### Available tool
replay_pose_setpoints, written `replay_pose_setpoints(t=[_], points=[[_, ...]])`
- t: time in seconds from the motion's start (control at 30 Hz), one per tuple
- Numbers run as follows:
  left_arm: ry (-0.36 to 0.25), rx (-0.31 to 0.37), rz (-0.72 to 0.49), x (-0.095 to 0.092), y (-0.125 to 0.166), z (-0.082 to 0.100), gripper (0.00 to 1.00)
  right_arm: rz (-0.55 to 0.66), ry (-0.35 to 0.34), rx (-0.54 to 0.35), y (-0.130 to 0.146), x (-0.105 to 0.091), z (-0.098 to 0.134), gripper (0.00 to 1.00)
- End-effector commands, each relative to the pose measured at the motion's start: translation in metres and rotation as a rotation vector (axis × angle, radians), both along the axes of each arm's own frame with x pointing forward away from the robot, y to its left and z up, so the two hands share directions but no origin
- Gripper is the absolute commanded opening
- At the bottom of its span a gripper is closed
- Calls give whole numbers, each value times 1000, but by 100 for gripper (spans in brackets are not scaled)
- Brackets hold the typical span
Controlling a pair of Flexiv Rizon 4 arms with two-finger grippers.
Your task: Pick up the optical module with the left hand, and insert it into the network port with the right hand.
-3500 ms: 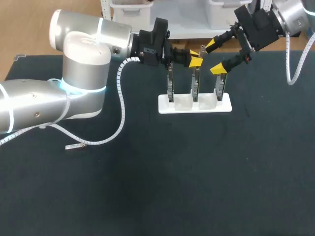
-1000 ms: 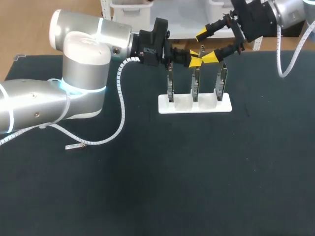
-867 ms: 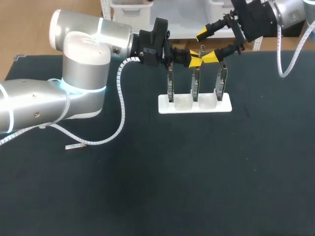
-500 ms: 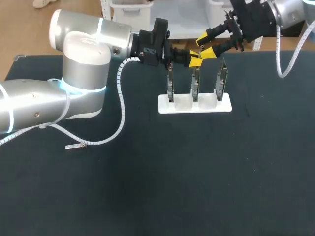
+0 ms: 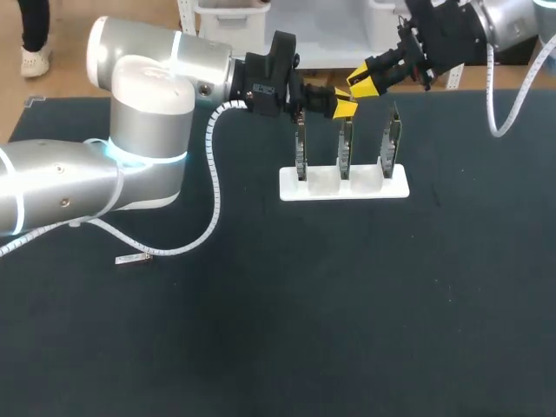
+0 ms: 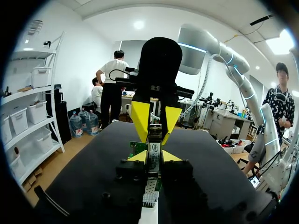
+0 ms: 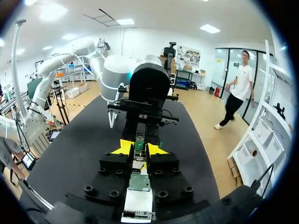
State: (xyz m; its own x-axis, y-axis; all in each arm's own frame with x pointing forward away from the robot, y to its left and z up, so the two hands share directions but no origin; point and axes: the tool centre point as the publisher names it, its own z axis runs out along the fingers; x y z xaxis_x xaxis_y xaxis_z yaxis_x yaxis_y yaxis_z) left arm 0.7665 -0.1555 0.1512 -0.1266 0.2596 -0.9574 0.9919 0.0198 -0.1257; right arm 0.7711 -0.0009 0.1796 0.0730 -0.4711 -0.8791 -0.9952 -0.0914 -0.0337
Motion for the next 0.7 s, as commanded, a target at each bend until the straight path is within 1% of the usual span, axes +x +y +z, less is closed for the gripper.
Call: replay_pose_setpoints(t=[0.03, 0.07, 0.43, 0.57, 0.7], points=[[3, 3, -5, 1, -1, 0, 67, 1, -4, 4, 0, 1, 0, 0], [3, 3, -5, 1, -1, 0, 100, 0, -4, 5, 0, 1, -1, 0], [3, 3, -5, 1, -1, 0, 100, 1, -10, 9, 0, -1, 0, 0], [-24, 8, -11, -1, 0, 4, 100, 0, -13, 8, 0, -1, 0, 0], [-37, 3, -13, -2, 3, 8, 100, 1, -12, 9, 0, -3, 0, 0]])
